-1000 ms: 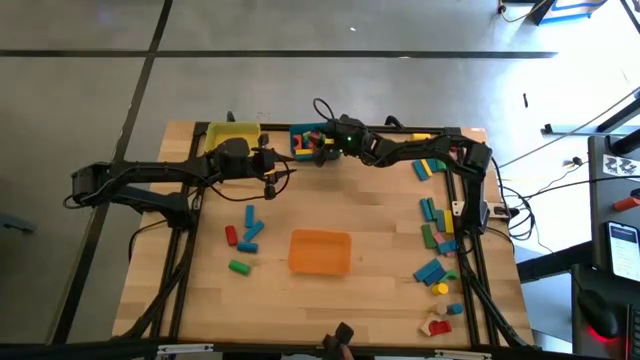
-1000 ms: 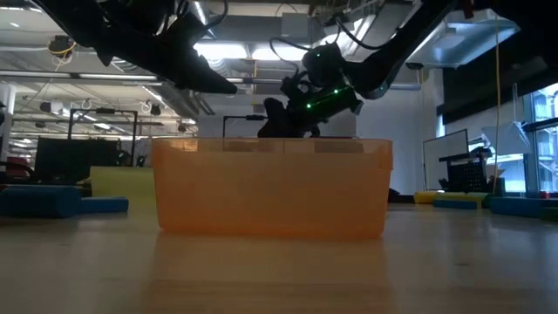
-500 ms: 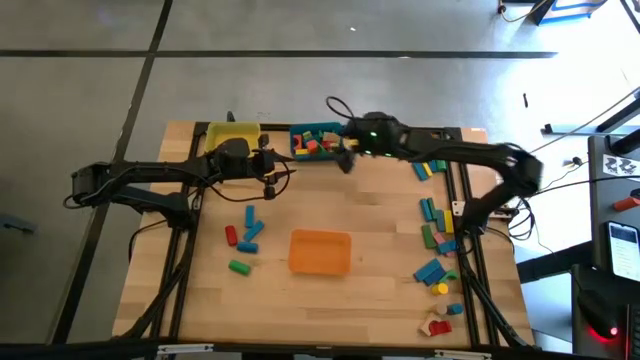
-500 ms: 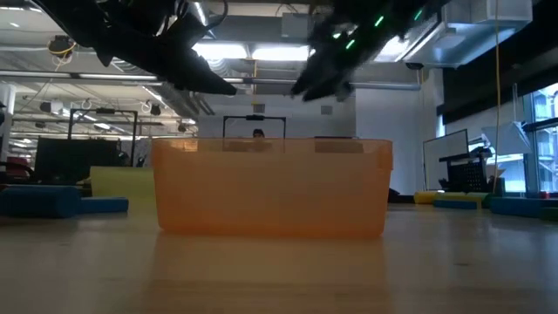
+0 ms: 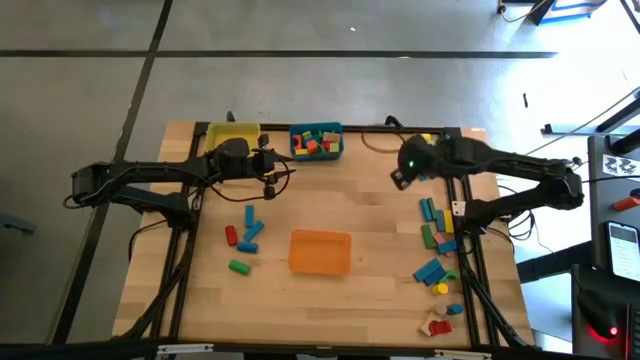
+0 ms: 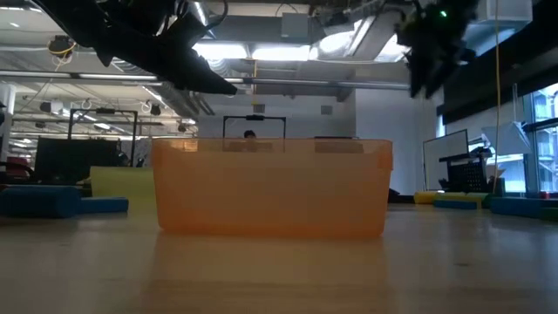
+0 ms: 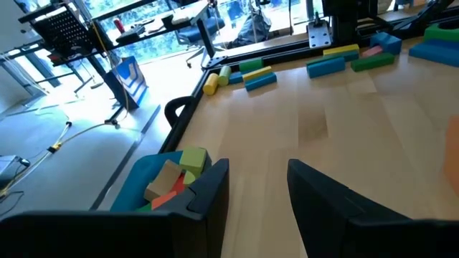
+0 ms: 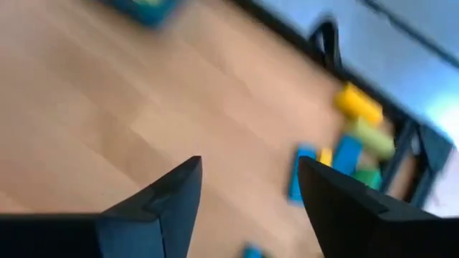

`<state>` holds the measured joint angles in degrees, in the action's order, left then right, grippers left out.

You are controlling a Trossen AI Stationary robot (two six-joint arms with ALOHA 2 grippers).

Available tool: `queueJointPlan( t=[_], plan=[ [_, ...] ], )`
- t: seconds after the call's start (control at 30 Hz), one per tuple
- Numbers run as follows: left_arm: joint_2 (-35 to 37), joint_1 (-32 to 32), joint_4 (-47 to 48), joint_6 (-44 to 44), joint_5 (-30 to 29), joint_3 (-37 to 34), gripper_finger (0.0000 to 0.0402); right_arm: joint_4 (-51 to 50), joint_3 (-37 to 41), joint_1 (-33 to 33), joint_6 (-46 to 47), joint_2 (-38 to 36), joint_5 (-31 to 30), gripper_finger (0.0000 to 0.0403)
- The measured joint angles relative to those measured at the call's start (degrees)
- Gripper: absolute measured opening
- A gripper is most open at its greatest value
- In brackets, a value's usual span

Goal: Sort blocks by size
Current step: Put the blue rectangular block into the orange bin

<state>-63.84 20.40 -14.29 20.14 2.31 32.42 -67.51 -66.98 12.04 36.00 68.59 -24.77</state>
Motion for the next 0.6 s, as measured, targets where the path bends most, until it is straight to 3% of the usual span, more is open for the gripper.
queueJointPlan(
  t=[0.33, 0.43, 0.6],
  plan=[
    [0.0, 0.0, -0.3, 2.1, 0.0, 0.0, 0.0127, 4.3, 22.6, -0.4, 15.3, 0.1, 19.2, 0.0203],
    [0.0, 0.0, -1.2, 2.7, 0.0, 0.0, 0.0127, 7.1, 27.7, -0.4, 17.0, 0.1, 22.1, 0.0193],
    [0.0, 0.0, -2.7, 2.7, 0.0, 0.0, 0.0127, 9.6, 30.7, -0.4, 17.8, 0.1, 21.3, 0.0182]
  ],
)
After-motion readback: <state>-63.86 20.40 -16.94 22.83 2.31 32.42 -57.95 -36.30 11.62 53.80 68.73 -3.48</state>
